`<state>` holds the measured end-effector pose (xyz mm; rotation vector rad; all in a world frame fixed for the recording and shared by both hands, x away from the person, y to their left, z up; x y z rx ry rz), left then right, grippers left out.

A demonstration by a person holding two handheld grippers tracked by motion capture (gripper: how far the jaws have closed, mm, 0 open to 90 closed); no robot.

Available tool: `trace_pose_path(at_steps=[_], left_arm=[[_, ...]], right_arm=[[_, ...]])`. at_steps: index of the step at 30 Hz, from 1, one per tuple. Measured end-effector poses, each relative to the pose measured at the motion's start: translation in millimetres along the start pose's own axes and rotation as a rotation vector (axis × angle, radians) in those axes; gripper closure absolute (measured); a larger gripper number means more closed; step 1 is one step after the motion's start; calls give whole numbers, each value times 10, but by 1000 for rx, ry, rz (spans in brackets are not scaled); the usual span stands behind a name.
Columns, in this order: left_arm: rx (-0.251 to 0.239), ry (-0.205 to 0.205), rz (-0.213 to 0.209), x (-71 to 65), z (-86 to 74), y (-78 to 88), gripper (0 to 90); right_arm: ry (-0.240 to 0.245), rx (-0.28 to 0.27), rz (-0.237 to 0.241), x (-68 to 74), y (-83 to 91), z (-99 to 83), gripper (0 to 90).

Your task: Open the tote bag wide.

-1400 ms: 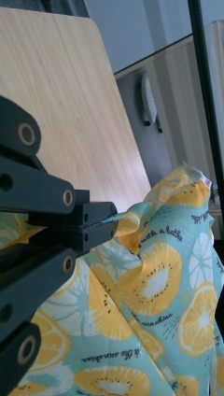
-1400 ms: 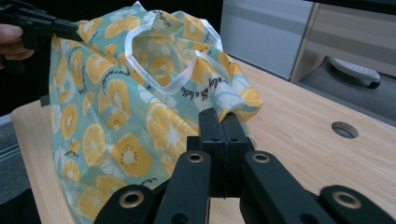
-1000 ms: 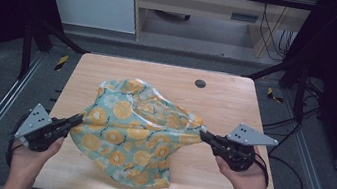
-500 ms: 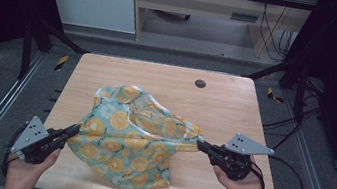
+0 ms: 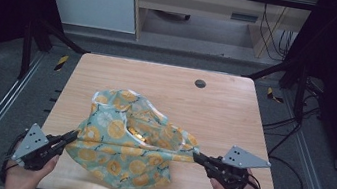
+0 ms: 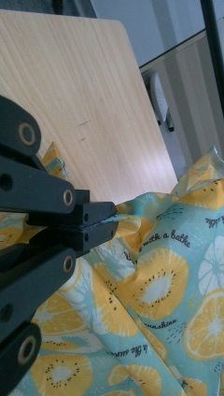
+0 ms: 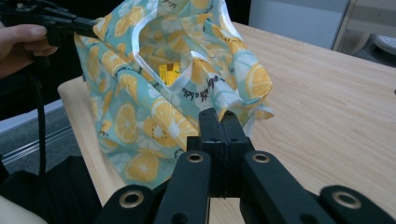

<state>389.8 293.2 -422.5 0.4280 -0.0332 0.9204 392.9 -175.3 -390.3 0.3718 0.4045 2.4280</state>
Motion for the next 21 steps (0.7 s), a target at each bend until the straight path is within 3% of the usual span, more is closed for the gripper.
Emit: trace_pose_path(at_steps=[9, 21], left_arm=[[94, -64, -26, -88, -88, -103, 900], [183, -113, -59, -144, -143, -211, 900]], right_arm=[[-31, -13, 68, -37, 20, -237, 900], [-62, 68, 73, -109, -55, -466, 900]])
Point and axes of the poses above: each handheld gripper's, and its own axes: y roughly backward along the jaws, z roughly out of its top, x roughly to its left, the point moved 2 cm from there along -y, roughly forward along the jaws, and after that the axes turned 5 degrees about -y, right-handed, at the moved point
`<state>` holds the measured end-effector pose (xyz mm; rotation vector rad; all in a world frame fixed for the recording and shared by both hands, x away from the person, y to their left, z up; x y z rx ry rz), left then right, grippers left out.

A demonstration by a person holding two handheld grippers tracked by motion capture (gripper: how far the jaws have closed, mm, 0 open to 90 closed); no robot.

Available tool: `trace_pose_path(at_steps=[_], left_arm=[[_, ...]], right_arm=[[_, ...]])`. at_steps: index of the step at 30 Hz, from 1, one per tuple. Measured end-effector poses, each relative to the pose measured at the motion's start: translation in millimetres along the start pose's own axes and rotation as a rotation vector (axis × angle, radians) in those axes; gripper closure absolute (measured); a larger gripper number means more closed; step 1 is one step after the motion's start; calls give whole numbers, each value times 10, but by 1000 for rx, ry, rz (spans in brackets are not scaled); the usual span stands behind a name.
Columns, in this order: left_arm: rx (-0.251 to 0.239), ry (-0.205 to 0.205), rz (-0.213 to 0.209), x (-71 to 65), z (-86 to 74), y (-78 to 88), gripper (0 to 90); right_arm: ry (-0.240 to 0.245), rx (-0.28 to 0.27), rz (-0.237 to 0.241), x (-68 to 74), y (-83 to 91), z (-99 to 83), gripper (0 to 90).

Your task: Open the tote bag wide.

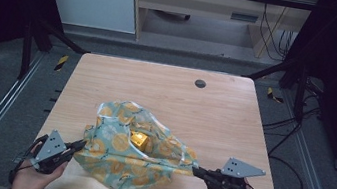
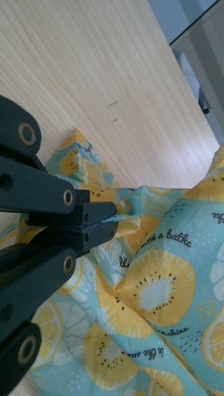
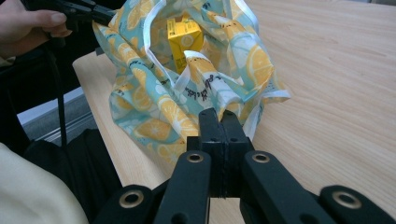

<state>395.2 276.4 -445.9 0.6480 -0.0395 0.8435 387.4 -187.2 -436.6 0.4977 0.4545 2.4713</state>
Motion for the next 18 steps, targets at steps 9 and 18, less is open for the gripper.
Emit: trace_pose_path(at_steps=[9, 18], left_arm=[[48, -38, -24, -29, -33, -92, 900], [119, -46, -49, -87, -78, -204, 900]], right_arm=[[-16, 50, -17, -68, -74, -95, 900], [-41, 85, -40, -170, -139, -149, 900]])
Point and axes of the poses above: each handheld gripper's, and its own axes: y roughly backward along the jaws, z roughly out of its top, x roughly to its left, the point moved 2 cm from there along -y, roughly forward along the jaws, and after that the axes turned 5 degrees about -y, right-handed, at the moved point
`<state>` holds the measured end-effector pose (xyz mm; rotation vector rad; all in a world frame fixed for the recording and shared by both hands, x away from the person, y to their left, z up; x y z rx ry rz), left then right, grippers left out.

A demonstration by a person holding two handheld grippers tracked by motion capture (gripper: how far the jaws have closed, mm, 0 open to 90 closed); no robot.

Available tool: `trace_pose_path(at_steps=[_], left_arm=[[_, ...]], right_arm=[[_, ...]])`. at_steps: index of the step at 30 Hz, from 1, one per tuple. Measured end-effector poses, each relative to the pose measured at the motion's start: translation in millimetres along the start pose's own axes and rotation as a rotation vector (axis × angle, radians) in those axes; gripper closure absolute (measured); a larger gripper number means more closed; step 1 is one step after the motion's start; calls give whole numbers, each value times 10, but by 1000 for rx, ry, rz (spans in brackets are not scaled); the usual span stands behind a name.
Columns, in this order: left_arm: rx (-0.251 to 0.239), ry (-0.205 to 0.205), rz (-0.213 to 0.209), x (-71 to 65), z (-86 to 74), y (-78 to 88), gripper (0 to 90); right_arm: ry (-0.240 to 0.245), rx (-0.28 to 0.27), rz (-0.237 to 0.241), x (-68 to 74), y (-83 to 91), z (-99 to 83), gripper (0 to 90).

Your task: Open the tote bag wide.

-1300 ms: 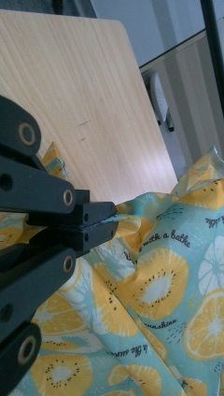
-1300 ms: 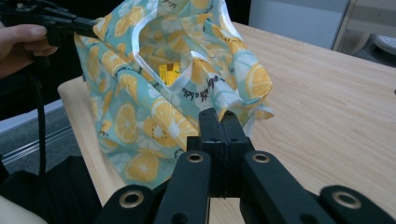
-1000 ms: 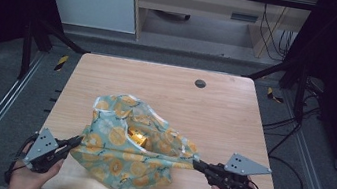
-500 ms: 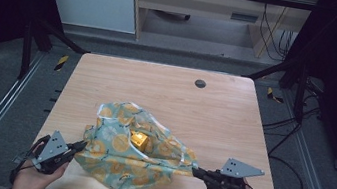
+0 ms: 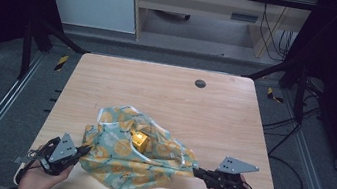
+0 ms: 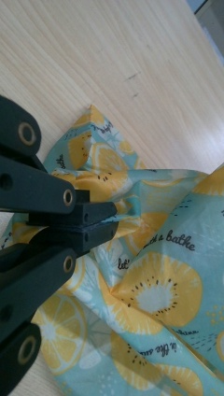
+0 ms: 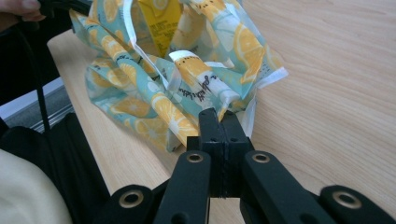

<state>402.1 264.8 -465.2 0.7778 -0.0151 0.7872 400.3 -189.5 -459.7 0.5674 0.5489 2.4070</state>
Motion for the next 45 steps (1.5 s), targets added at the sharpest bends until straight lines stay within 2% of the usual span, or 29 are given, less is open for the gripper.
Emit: trace_pose_path(at_steps=[5, 10, 13, 22, 25, 27, 28, 30, 31, 32, 33, 34, 36, 39, 42, 45], left_arm=[[54, -32, -9, -9, -7, -83, 900], [82, -40, -19, -2, -16, -141, 900], [107, -51, -25, -9, -24, -188, 900], [165, -87, -25, -48, -30, -298, 900], [175, -88, -28, -54, -38, -304, 891], [149, -62, -20, -34, -31, -280, 832], [129, -44, -14, -21, -24, -263, 773], [76, 9, -2, 6, -3, -230, 584], [31, 65, -7, 18, 14, -208, 477], [7, 93, -12, 27, 20, -189, 377], [-33, 131, -27, 37, 26, -158, 328], [-51, 148, -33, 42, 28, -137, 288], [-77, 167, -35, 50, 33, -103, 231], [-104, 191, -36, 59, 42, -78, 186], [-132, 211, -33, 80, 50, -61, 155], [-154, 222, -26, 93, 52, -33, 137]], right_arm=[[-3, 35, -21, -53, -84, -22, 900], [-12, 78, -38, -87, -159, -80, 900], [10, 95, -57, -88, -198, -88, 900], [27, 148, -99, -124, -274, -117, 900], [29, 175, -125, -123, -300, -136, 862], [30, 161, -140, -133, -291, -134, 808], [23, 149, -147, -140, -274, -126, 760], [12, 118, -175, -156, -244, -110, 625], [12, 103, -189, -159, -222, -100, 584], [19, 78, -196, -150, -191, -81, 529], [24, 57, -194, -143, -172, -66, 483], [24, 22, -191, -123, -132, -39, 448], [22, -18, -187, -90, -75, -2, 390], [31, -46, -180, -47, -28, 63, 345], [41, -54, -162, -8, -33, 175, 345], [69, -39, -133, 46, -91, 340, 380]])
Point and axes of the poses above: each handheld gripper's, and its own axes: y roughly backward along the jaws, z roughly out of its top, x roughly to its left, the point moved 2 cm from there along -y, roughly forward along the jaws, and after that the axes turned 5 degrees about -y, right-handed, at the moved point
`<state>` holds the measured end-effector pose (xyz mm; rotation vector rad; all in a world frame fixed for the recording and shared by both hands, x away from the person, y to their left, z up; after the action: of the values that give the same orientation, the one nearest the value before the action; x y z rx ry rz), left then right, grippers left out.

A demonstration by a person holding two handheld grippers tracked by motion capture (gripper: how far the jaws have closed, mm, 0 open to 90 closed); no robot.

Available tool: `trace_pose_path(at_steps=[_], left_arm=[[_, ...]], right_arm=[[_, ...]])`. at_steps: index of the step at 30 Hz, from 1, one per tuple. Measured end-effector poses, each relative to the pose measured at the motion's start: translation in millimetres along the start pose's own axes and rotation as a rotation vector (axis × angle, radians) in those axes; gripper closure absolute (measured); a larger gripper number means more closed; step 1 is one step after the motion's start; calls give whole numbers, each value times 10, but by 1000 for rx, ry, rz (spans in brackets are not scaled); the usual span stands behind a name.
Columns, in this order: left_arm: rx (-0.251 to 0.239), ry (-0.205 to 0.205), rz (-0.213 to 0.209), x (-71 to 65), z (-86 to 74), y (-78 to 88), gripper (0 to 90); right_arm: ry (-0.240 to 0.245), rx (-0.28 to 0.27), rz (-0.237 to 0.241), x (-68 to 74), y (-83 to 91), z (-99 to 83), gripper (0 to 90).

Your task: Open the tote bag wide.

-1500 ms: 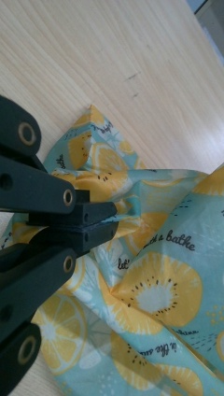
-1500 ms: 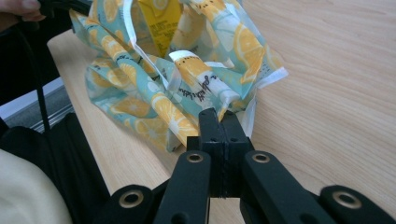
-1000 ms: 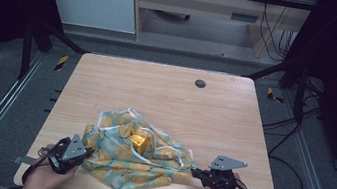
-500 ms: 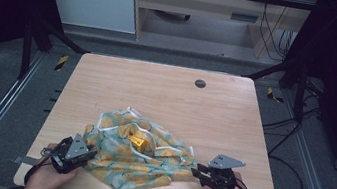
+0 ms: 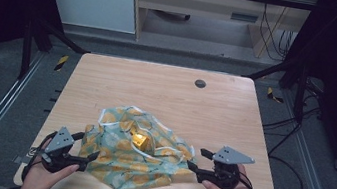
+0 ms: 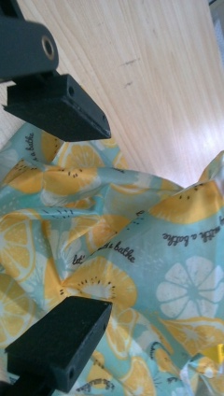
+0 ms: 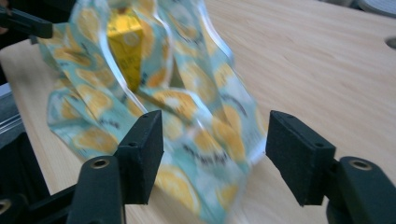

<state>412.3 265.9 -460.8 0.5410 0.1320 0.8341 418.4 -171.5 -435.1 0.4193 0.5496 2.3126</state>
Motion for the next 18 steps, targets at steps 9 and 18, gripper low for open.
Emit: trace_pose_path(at_steps=[9, 18], left_arm=[[-17, 12, 11, 15, -1, 43, 136], [-3, 9, 22, 25, -10, 42, 140]], right_arm=[[92, 76, 86, 298, -448, 372, 555], [100, 170, 119, 435, -943, 460, 530]])
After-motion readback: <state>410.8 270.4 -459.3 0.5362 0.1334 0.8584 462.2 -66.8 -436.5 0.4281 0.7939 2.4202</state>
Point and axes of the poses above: each handheld gripper's, and its own axes: y roughly backward along the jaws, z roughly out of its top, x roughly to its left, the point moved 2 cm from there along -y, roughly forward along the jaws, and after that the axes turned 5 degrees about -y, right-handed, at the moved point
